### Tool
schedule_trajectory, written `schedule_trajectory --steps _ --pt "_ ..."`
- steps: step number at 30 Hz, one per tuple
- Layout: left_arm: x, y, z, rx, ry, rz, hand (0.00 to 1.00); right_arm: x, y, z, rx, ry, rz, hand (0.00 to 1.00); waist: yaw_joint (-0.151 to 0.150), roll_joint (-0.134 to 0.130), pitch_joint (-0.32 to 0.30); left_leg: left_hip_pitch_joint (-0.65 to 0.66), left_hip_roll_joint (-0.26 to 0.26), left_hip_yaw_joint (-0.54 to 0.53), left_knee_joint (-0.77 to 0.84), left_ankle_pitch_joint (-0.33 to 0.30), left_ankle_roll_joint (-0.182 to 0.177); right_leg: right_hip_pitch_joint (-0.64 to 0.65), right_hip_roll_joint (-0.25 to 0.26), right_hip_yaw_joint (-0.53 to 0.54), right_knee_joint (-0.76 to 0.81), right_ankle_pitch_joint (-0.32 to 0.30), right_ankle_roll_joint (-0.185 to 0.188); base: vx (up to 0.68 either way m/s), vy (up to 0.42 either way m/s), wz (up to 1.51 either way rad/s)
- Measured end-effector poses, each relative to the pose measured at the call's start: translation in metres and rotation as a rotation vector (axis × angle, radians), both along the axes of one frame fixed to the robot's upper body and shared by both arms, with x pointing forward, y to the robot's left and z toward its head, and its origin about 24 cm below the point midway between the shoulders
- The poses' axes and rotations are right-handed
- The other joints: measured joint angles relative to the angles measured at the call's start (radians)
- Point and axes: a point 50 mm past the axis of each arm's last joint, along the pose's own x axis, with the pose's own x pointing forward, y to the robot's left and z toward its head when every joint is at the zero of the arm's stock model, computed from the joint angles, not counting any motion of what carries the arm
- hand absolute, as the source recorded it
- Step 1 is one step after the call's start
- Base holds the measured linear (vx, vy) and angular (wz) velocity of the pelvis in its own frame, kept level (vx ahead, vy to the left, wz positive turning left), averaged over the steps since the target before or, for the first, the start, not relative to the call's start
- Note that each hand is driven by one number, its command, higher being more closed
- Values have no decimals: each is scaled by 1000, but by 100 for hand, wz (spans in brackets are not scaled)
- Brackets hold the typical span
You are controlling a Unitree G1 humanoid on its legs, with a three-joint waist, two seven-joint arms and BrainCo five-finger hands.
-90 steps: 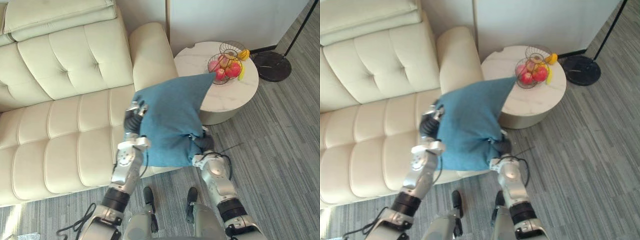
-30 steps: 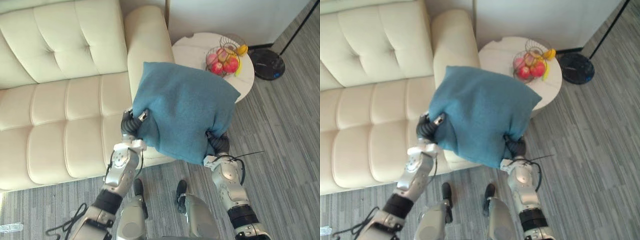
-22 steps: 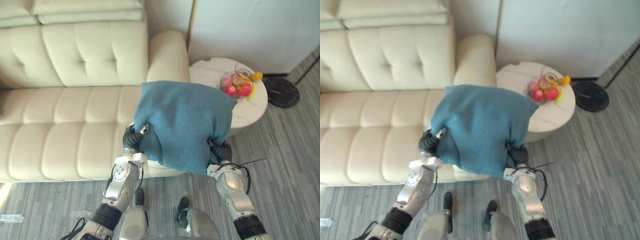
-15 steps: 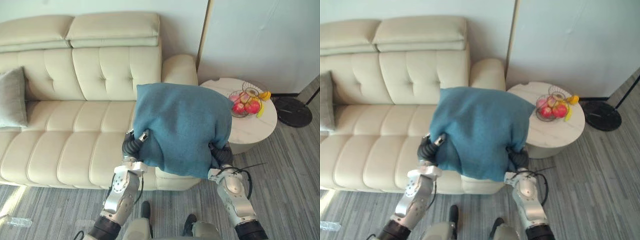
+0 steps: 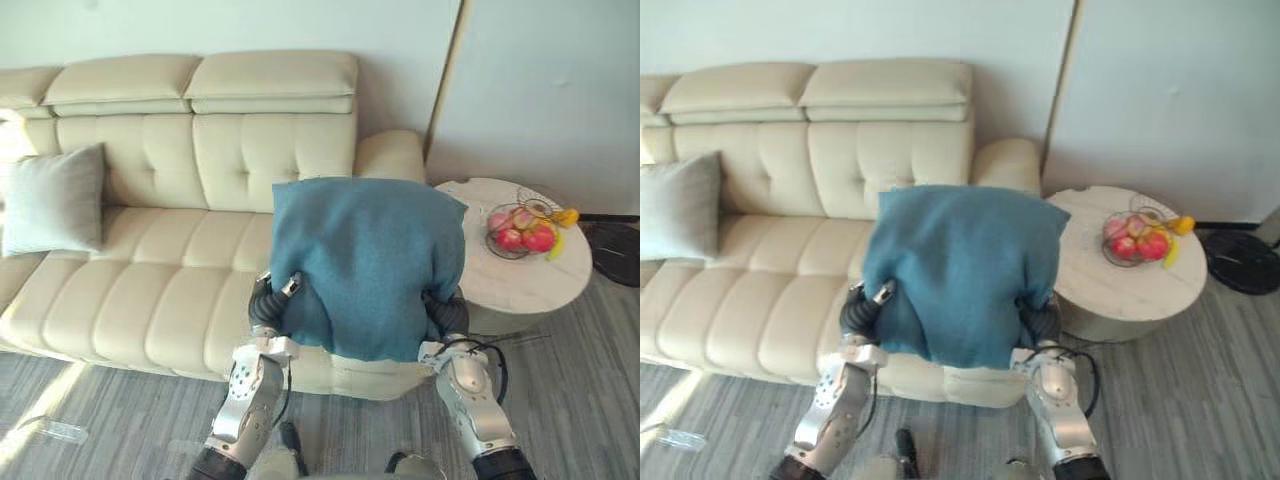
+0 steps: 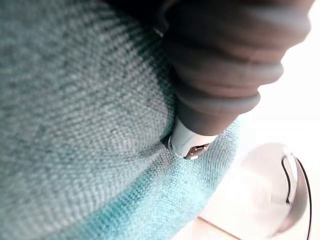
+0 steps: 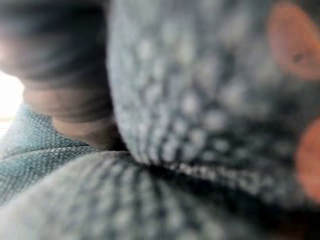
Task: Pick up cushions and gather them together orderly.
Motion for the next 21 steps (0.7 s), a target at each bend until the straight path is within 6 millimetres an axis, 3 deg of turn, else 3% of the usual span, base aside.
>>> schedule_trajectory --steps 1,2,3,4,7,8,10,11,12,13,14,15,16,17,18,21 --pt "0 0 0 -4 -3 3 100 2 1 2 0 -8 1 100 -1 4 -3 -17 15 8 35 20 -40 3 -26 9 -15 26 39 1 355 13" --pt "1 1 1 -3 -7 5 100 3 1 2 2 -9 0 100 -3 2 -5 -33 3 14 62 9 -74 7 -41 13 -28 42 54 25 491 17" --pt "1 4 2 1 -15 16 100 6 6 0 14 2 3 100 -4 -27 -10 -81 -32 20 153 -48 -39 20 -65 28 -100 98 63 33 525 35" --pt "1 5 3 -2 -26 22 100 8 9 0 19 2 11 100 -6 -47 -12 -147 -45 -1 259 -104 -28 44 -73 30 -160 125 65 46 523 36" --pt "1 8 0 -21 -9 34 100 12 13 4 18 -13 28 100 2 -59 -14 -240 -56 -33 423 -191 -7 76 -86 14 -211 173 101 49 390 39" --pt "0 9 -4 -13 5 36 100 12 14 4 18 -12 30 100 6 -55 -16 -292 -65 -54 528 -258 12 89 -103 5 -206 187 118 28 368 34" --pt "0 9 -7 -6 21 35 100 11 13 1 19 -2 28 100 8 -55 -16 -311 -91 -55 558 -304 35 63 -142 7 -142 191 112 33 393 30" --pt "-1 8 -12 2 43 26 100 10 11 -3 15 18 24 100 7 -55 -16 -305 -130 -48 535 -313 57 2 -189 23 -33 211 29 64 493 25" --pt "-2 8 -15 13 58 17 100 9 10 -10 18 49 20 100 3 -47 -9 -281 -155 -52 491 -306 79 -90 -191 126 118 160 -91 58 414 26" --pt "-2 8 -16 20 63 14 100 9 10 -13 21 64 20 100 -3 -43 -5 -268 -164 -61 470 -299 84 -114 -164 179 186 110 -73 155 303 38" --pt "-3 9 -19 44 78 -2 100 6 10 -20 35 94 18 100 -10 -50 -1 -218 -196 -72 400 -272 95 -147 -92 271 279 12 -42 212 217 50" --pt "-4 8 -22 59 93 -20 100 5 8 -21 44 103 13 100 -11 -60 7 -145 -239 -73 313 -248 108 -156 -29 285 325 -65 -33 252 254 45" --pt "-5 7 -22 66 94 -29 100 5 7 -21 44 101 12 100 -11 -63 11 -97 -269 -76 253 -232 122 -164 9 275 335 -112 -48 175 141 26" --pt "-5 6 -22 68 93 -32 100 5 6 -21 43 101 12 100 -12 -63 11 -75 -283 -78 223 -224 127 -171 28 267 335 -131 -55 230 146 28" --pt "-4 5 -21 75 84 -39 100 5 4 -20 39 98 10 100 -20 -57 14 -9 -316 -93 136 -199 135 -206 100 243 322 -171 -80 239 130 30" --pt "2 1 -15 77 54 -68 100 5 -3 -19 39 88 -11 100 -43 -48 18 57 -338 -155 72 -168 138 -279 215 282 236 -158 -90 322 67 75"
